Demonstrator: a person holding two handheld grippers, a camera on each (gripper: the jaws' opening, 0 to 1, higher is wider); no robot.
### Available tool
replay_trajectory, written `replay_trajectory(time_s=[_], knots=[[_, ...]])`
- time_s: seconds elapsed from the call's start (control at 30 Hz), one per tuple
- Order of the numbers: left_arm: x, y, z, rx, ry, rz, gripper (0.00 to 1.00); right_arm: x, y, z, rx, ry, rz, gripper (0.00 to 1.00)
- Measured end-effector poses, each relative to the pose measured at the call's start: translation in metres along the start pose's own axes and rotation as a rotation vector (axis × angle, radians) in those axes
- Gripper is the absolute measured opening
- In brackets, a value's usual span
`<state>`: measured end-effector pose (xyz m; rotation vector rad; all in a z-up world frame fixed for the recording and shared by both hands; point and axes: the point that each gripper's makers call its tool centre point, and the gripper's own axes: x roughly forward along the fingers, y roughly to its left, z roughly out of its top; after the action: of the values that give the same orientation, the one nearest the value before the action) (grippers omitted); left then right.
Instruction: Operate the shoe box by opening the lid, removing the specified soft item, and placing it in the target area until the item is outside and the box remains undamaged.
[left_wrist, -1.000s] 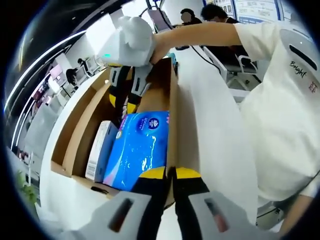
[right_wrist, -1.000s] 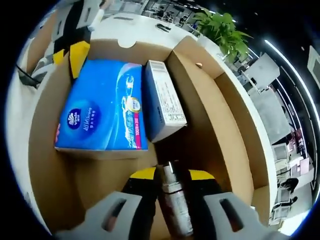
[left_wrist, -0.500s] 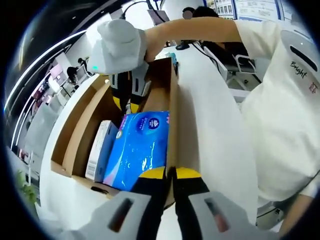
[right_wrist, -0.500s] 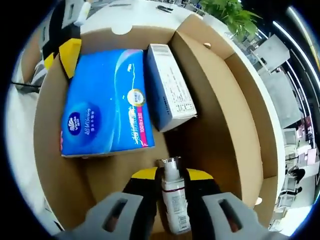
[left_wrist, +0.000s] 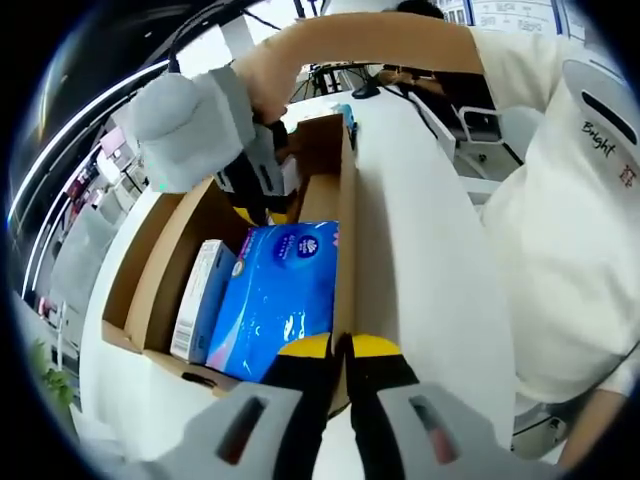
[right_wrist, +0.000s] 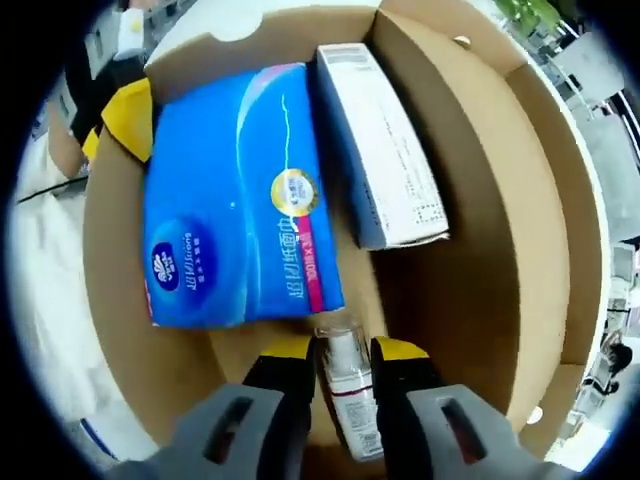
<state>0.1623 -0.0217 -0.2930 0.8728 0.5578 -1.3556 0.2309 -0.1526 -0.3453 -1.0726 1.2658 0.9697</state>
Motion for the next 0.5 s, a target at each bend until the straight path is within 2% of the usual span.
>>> replay_trajectory(time_s=[0.03,0.1,0.27,0.3,0.37,0.47,0.5], knots=[[0.000,0.000,0.000,0.001,0.000,0.001,0.04,0.002,0.007,0.006,-0.030,-0.020,0.047,0.20],[0.000,0.000,0.000,0.003,0.000,0.004,0.04,0.003,0.003,0.003,-0.041,0.000,0.068,0.20],[0.000,0.000,0.000,0.006,0.001,0.004,0.04,0.002,0.005,0.002,-0.045,0.013,0.076,0.20],[0.000,0.000,0.000,0.005,0.001,0.003,0.04,0.001,-0.003,0.002,0.018,0.021,0.096,0.20],[0.000,0.000,0.000,0.004,0.001,0.002,0.04,0.001,-0.010,0.003,-0.013,0.009,0.094,0.20],[0.000,0.000,-0.001,0.003,0.000,0.002,0.04,0.001,-0.013,0.004,0.000,0.008,0.085,0.20],[0.000,0.000,-0.001,0.003,0.000,0.003,0.04,0.001,-0.017,0.004,0.053,0.010,0.070,0.19]])
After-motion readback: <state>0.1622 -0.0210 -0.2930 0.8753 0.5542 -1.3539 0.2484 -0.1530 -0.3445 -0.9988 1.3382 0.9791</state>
